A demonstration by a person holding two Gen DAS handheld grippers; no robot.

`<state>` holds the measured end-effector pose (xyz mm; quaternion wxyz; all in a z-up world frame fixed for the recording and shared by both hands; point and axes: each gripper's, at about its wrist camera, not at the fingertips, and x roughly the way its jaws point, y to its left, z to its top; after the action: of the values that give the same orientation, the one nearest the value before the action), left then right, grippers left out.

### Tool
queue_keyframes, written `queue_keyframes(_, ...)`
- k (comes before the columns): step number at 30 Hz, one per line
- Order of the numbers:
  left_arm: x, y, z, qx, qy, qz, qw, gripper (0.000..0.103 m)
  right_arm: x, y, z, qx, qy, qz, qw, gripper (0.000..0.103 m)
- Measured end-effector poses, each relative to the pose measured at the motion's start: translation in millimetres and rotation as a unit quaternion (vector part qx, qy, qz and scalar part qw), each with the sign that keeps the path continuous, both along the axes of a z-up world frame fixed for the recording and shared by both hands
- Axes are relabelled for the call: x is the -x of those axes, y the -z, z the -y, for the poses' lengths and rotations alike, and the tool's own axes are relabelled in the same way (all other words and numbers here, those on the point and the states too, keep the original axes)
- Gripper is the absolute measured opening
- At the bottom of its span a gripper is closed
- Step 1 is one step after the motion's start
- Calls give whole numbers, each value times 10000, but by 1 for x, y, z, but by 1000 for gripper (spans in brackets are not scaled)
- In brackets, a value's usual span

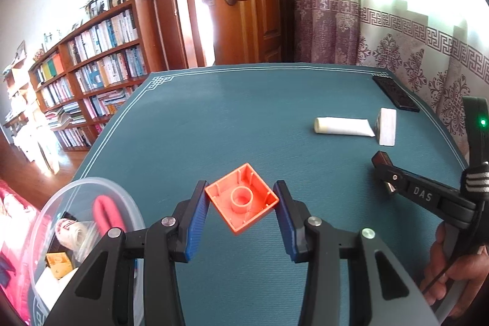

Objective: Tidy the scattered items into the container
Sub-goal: 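Carry the orange brick into the bowl with the left tool while the right tool holds the bottle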

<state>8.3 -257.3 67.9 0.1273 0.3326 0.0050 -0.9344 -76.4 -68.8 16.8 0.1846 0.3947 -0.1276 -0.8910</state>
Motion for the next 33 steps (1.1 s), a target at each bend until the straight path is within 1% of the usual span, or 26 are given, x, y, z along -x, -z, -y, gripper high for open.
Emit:
queue_keyframes(9,-23,6,37,-40,-415,22,9991,47,-6,-1,11,-58,-199,-38,9998,23)
queue_keyframes(13,-34,6,55,-95,-579,-23,9983,47,-8,-3,14,55,-266,9,9996,23)
queue_keyframes(17,-47,5,75,-177,-756,-77,9970,47,-11,-4,22,198,-403,148,9989,23)
queue_keyframes(22,-61,5,107,-341,-1010,-77,9943,47,-20,-10,45,245,-728,216,9968,23)
queue_keyframes(26,-74,7,132,-423,-1217,-57,9916,47,-31,-21,69,330,-1047,198,9938,23)
queue_keyframes(33,-88,11,164,-578,-1500,-66,9870,47,-52,-42,122,512,-1661,84,9847,23)
